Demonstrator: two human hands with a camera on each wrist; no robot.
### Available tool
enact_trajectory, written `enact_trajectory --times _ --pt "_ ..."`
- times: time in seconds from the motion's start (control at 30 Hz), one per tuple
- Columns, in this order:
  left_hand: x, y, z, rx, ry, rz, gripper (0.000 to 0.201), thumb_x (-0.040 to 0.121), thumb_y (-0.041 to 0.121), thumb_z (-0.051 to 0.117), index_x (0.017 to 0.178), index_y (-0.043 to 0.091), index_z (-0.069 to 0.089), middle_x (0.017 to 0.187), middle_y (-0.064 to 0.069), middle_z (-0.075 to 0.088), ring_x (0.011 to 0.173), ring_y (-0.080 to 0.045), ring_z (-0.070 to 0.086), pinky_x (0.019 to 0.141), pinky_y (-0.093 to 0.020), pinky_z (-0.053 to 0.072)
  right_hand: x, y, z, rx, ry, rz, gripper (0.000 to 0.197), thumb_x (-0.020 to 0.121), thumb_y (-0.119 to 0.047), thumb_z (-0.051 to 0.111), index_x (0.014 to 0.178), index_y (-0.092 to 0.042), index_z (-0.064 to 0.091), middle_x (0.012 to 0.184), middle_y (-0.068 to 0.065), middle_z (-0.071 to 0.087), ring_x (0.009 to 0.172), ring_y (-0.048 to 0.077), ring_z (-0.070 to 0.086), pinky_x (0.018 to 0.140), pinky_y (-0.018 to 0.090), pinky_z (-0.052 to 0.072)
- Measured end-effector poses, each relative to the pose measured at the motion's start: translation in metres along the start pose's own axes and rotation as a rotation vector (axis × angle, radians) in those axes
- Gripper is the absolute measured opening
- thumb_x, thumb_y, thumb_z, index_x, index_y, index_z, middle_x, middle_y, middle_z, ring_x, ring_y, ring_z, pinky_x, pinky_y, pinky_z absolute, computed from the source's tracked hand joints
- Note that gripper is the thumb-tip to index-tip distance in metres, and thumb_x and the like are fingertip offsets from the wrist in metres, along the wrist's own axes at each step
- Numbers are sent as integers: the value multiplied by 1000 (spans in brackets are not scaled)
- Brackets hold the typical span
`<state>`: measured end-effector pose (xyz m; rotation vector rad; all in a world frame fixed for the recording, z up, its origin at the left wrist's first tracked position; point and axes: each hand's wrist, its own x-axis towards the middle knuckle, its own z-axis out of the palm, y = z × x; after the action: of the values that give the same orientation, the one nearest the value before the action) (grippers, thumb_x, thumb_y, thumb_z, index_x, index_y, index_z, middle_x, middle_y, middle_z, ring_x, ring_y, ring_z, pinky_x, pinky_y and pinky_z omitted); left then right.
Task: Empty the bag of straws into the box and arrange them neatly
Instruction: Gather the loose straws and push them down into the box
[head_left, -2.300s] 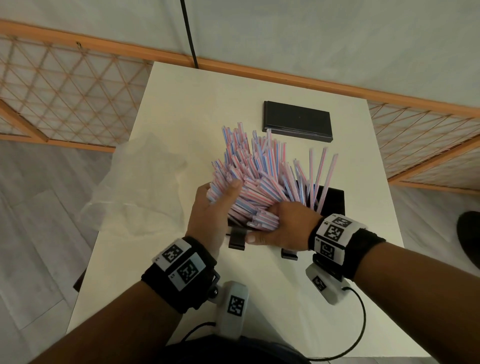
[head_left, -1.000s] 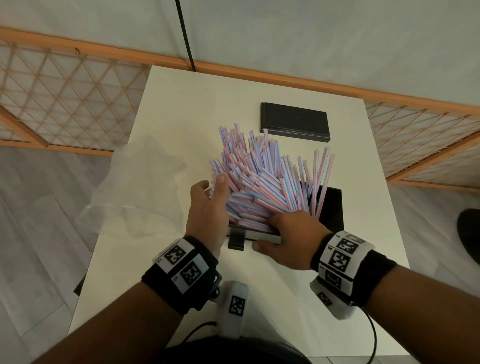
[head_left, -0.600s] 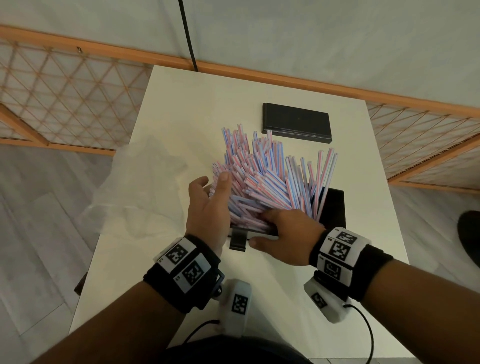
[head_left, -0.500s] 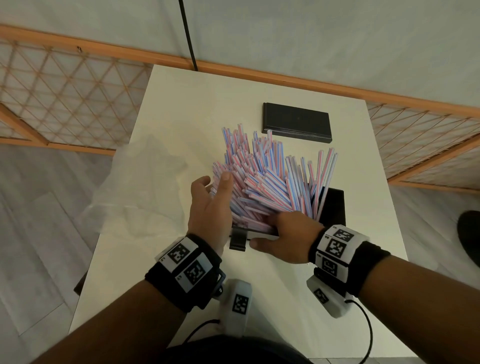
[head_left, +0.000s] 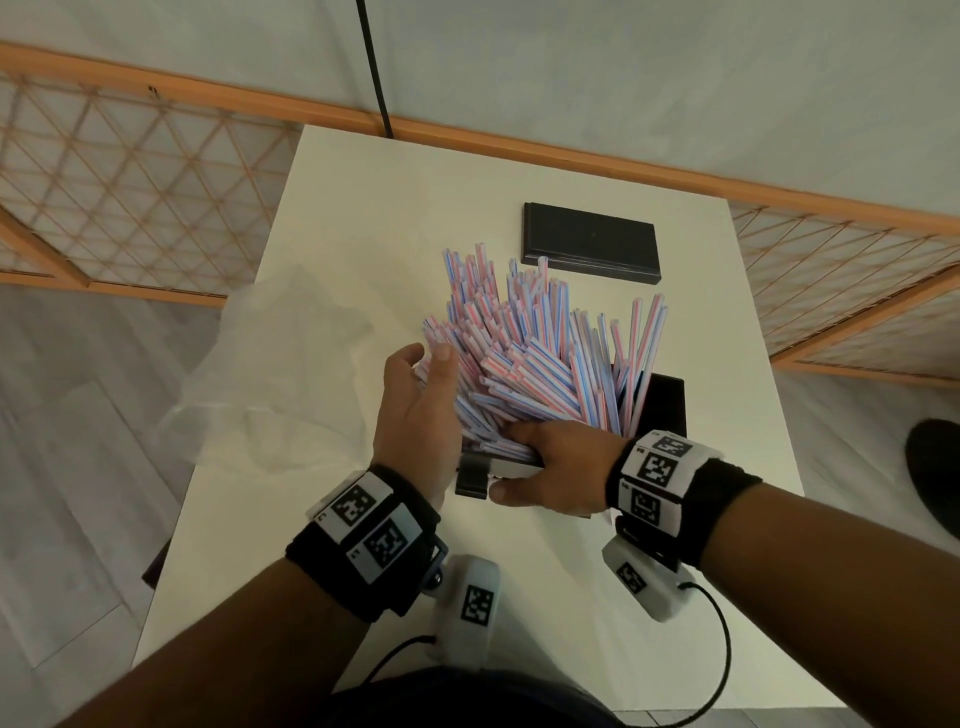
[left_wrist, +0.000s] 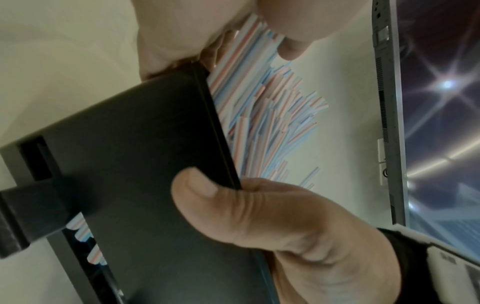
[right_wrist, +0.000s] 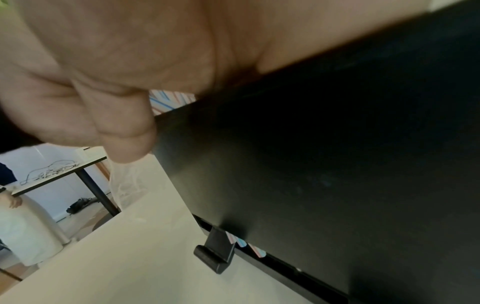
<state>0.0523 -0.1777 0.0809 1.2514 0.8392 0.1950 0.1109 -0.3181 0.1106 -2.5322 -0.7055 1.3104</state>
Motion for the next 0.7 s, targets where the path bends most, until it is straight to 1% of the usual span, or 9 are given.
enact_trajectory --times 0.07,0.13,0.23,0.27,0.33,0.4,0.47,0.53,0.7 --pt "-1 0 0 5 -18 9 51 100 53 55 136 17 52 111 7 63 98 -9 62 91 -34 49 3 0 -1 34 -46 19 59 85 -57 66 137 -34 49 67 -13 56 38 -4 49 55 22 52" --pt "-1 0 -1 3 -26 26 59 89 60 53 132 19 54 105 12 63 96 -6 62 92 -34 52 5 1 -1 57 -68 41 68 84 -56 68 143 -35 41 70 -12 57 39 -2 51 53 29 56" --pt "0 -2 -2 24 -31 61 55 97 55 54 134 14 53 100 15 59 88 4 58 86 -28 45 7 1 -1 13 -73 15 76 86 -55 66 150 -33 32 78 -18 54 43 -6 49 48 15 44" --pt "0 -3 -2 23 -27 67 56 97 54 56 135 13 53 97 16 59 84 6 57 84 -26 43 7 1 -2 4 -75 5 78 86 -56 65 151 -33 29 90 -19 57 55 -8 53 55 14 47" --pt "1 -5 -3 11 -25 84 72 85 63 57 135 12 53 94 14 60 81 2 58 85 -28 45 8 2 -3 -21 -73 3 85 86 -61 63 155 -33 20 136 -14 52 107 8 62 89 19 46" --pt "0 -6 -4 44 -32 119 88 73 74 51 137 13 51 100 6 62 85 -7 57 89 -37 49 8 0 -4 -56 -71 24 88 85 -66 60 156 -32 19 158 -10 32 139 15 40 107 23 34" --pt "0 -7 -5 78 -40 161 94 71 78 46 140 14 49 115 -6 64 92 -12 58 96 -43 50 9 -1 -4 -93 -53 25 82 85 -67 58 152 -29 30 155 -7 38 139 16 39 108 25 34" --pt "0 -9 -5 91 -36 188 94 74 77 47 143 14 47 129 -7 64 101 -14 62 102 -45 51 9 -2 -3 -92 -39 14 71 88 -65 57 145 -26 40 142 -4 52 129 17 48 99 22 36" --pt "1 -11 -11 222 -47 215 90 82 71 50 149 12 39 138 -12 62 120 -27 64 106 -50 50 14 0 2 -43 0 -7 53 82 -75 52 117 -36 61 107 -7 68 102 15 62 97 34 49"
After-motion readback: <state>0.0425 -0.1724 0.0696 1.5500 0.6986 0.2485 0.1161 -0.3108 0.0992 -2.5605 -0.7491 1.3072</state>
